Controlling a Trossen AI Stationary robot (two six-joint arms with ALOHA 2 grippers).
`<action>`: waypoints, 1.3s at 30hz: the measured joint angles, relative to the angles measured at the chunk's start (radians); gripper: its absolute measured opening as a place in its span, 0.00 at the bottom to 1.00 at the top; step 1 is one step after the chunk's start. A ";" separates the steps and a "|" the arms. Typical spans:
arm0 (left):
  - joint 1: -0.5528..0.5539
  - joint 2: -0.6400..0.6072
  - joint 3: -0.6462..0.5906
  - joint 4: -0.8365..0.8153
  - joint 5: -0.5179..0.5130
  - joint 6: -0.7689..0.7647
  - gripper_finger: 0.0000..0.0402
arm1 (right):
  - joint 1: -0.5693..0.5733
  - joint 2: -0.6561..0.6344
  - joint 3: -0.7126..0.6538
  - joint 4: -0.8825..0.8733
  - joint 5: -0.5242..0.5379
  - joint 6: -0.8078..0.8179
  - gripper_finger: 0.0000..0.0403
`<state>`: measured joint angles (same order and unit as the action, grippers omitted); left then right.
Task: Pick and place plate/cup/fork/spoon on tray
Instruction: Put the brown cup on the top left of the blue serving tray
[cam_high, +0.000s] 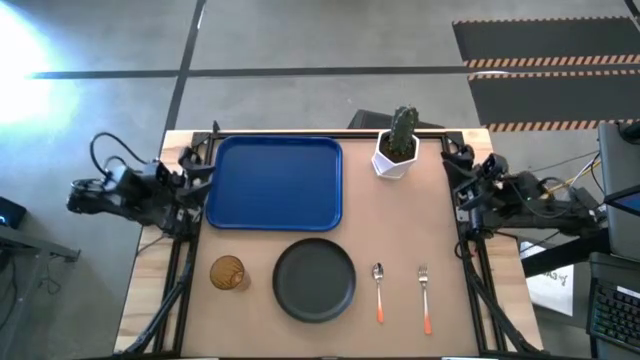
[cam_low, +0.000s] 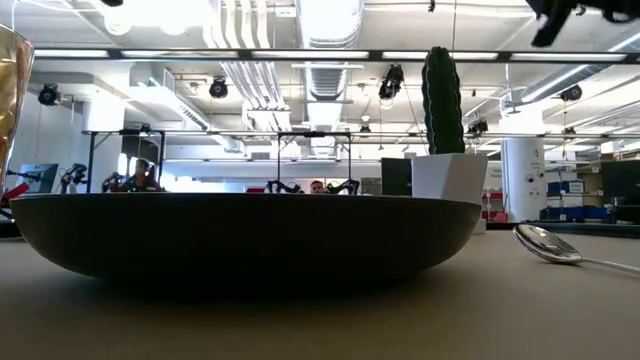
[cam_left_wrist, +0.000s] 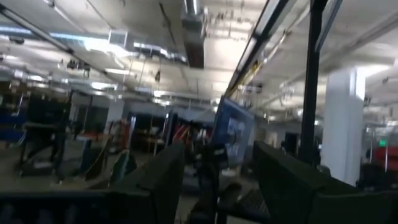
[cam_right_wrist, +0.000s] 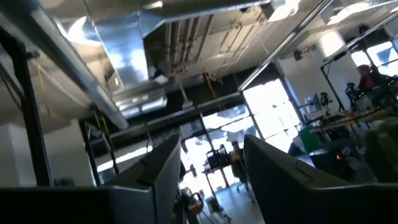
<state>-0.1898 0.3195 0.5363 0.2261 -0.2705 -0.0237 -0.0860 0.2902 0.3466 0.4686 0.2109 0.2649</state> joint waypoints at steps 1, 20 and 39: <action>0.000 0.011 0.047 -0.067 -0.001 -0.008 0.44 | 0.000 0.026 0.049 -0.056 -0.017 -0.007 0.43; 0.000 0.252 0.557 -0.986 -0.023 -0.355 0.44 | 0.000 0.611 1.063 -1.283 0.025 -0.047 0.46; -0.001 0.588 0.535 -1.324 0.381 -0.729 0.39 | 0.000 0.838 1.234 -1.463 0.025 -0.075 0.46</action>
<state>-0.1905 0.9071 1.0710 -1.0978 0.1104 -0.7530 -0.0860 1.1279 1.5803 -0.9939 0.2363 0.1898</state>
